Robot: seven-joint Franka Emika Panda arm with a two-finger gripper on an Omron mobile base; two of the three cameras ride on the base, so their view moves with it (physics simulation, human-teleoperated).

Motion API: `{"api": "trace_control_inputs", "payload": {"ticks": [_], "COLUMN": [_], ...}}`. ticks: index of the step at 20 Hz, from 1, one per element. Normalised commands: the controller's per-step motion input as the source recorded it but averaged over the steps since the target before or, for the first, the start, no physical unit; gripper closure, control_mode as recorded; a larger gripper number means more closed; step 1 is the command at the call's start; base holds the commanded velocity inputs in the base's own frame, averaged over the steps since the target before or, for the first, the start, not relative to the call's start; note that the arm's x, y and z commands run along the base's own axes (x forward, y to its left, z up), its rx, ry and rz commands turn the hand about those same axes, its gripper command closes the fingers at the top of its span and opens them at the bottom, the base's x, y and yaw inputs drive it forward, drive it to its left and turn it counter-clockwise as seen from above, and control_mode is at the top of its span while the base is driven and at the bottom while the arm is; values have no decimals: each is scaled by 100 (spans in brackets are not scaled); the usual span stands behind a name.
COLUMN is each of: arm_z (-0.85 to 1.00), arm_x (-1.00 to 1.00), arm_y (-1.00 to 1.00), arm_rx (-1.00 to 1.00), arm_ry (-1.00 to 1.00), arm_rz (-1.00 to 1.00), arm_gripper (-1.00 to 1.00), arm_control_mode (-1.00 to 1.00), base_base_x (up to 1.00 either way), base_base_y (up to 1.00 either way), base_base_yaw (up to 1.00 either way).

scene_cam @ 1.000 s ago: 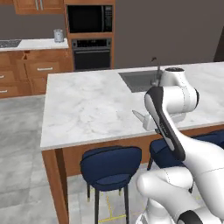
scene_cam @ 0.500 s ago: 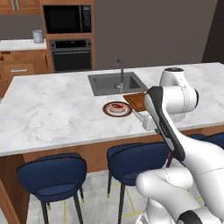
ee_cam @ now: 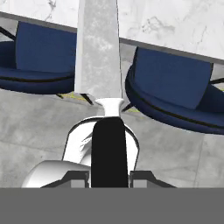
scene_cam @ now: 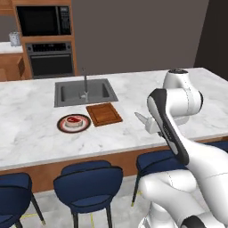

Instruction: Pick up the knife from the drawer and place it on the cutting board. Then place the meat from the plate to the cutting board.

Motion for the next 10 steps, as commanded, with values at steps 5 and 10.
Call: {"api": "trace_control_inputs", "payload": {"ticks": [5, 10], "arm_z": [0, 0], "arm_x": [0, 0], "arm_y": [0, 0], "arm_rx": [0, 0], "arm_ry": [0, 0], "arm_rz": [0, 0], "arm_gripper": [100, 100], "arm_control_mode": [100, 100], "base_base_x": [65, 46], "base_base_y": [-57, -6], "base_base_yaw": [0, 0]}}
